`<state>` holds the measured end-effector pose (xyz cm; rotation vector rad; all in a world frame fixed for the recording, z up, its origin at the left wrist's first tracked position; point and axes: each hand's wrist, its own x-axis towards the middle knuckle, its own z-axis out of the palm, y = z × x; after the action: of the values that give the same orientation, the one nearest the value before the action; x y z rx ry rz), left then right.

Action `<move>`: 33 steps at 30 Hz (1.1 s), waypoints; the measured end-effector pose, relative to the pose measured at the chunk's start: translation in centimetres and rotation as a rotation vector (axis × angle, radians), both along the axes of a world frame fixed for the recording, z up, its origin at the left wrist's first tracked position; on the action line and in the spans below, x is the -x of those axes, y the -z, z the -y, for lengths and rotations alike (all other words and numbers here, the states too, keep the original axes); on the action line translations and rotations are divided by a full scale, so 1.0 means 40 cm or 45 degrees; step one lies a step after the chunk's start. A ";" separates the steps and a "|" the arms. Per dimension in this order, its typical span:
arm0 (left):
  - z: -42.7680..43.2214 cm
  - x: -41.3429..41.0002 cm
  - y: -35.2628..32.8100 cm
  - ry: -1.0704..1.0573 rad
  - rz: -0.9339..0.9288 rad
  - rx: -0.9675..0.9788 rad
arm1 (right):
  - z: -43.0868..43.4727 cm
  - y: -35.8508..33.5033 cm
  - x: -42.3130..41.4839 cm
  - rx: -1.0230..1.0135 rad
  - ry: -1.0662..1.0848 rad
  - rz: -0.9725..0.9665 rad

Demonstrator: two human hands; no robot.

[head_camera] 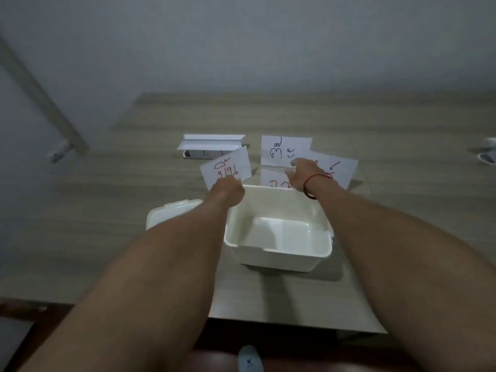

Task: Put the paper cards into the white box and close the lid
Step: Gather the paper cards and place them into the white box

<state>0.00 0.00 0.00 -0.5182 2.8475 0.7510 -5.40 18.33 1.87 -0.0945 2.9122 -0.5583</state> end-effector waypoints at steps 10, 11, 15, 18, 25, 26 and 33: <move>-0.006 0.057 0.189 -0.175 0.013 -0.045 | 0.031 0.165 0.116 -0.168 0.141 -0.005; -0.008 0.057 0.194 -0.194 0.002 -0.057 | 0.031 0.172 0.125 -0.165 0.152 0.012; -0.006 0.061 0.202 -0.227 -0.011 -0.095 | 0.035 0.176 0.140 -0.080 0.140 0.063; -0.001 0.067 0.210 -0.233 0.015 -0.144 | 0.037 0.159 0.133 -0.083 0.031 -0.043; 0.005 0.038 0.171 -0.183 0.125 -0.201 | 0.004 -0.009 0.103 -0.088 -0.126 -0.544; 0.003 0.023 0.163 -0.137 0.145 -0.200 | -0.003 -0.037 0.095 -0.080 -0.126 -0.584; -0.006 -0.030 0.159 -0.103 0.085 -0.270 | -0.034 -0.100 -0.004 0.089 -0.191 -0.478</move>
<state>1.20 0.25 -6.36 -0.6164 2.6580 1.0152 -5.25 19.67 5.87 -0.4710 3.2047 -0.6807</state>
